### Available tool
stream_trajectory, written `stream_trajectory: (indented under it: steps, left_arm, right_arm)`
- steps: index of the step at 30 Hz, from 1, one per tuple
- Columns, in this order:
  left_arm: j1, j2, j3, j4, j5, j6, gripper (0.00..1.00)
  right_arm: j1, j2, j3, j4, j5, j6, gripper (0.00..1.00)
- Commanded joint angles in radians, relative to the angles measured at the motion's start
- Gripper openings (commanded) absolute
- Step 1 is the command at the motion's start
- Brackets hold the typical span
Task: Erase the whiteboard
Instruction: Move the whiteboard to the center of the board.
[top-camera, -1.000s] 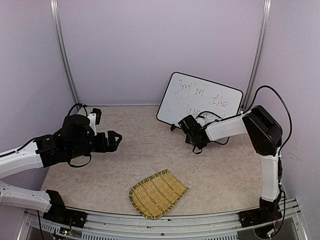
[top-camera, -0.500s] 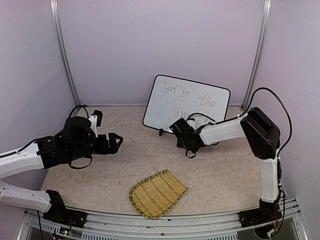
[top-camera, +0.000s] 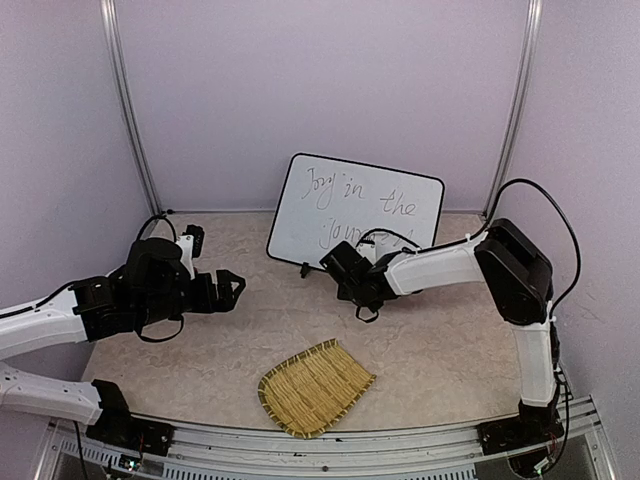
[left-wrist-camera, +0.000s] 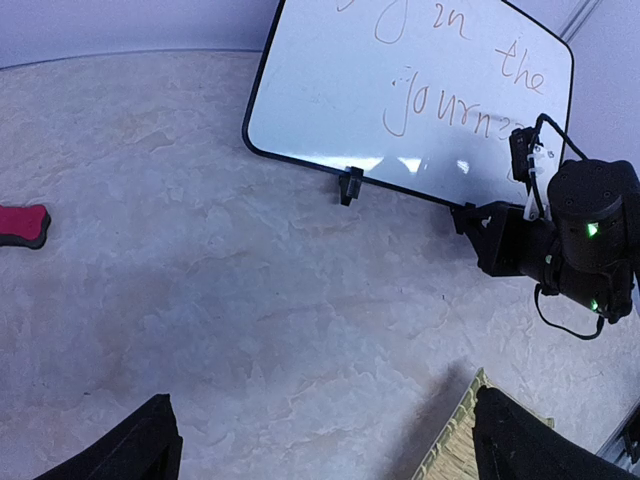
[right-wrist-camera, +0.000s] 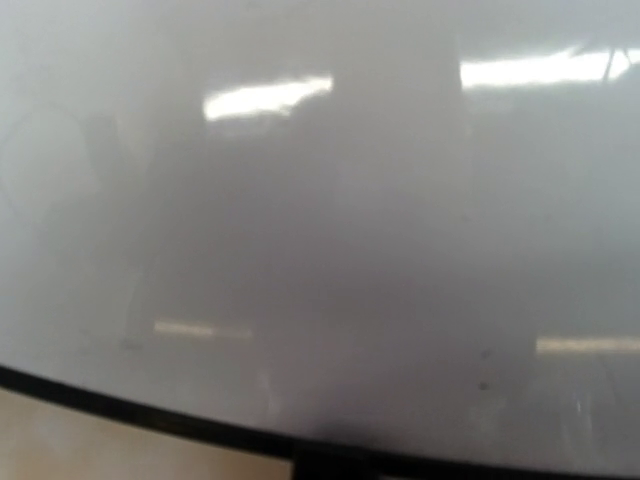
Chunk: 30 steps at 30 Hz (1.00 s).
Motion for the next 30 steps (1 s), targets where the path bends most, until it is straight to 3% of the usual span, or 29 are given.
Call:
stream_trajectory:
  steps: [1,16,26,30]
  left_arm:
    - [-0.009,-0.022,-0.008,0.015,-0.018,-0.009,0.99]
    - [-0.014,-0.004,-0.009,0.035,-0.017,-0.023,0.99]
    - [-0.018,0.025,-0.007,0.034,-0.084,-0.077,0.99]
    - [-0.018,0.052,0.02,0.015,-0.146,-0.127,0.99]
  right_arm:
    - [0.043,0.019,0.038,-0.051,0.031,0.045,0.0]
    - [0.157,0.013,-0.003,-0.175,0.046,0.266,0.0]
    - [0.236,0.044,0.046,-0.186,0.027,0.308,0.0]
    - [0.24,0.045,0.054,-0.18,0.03,0.286,0.09]
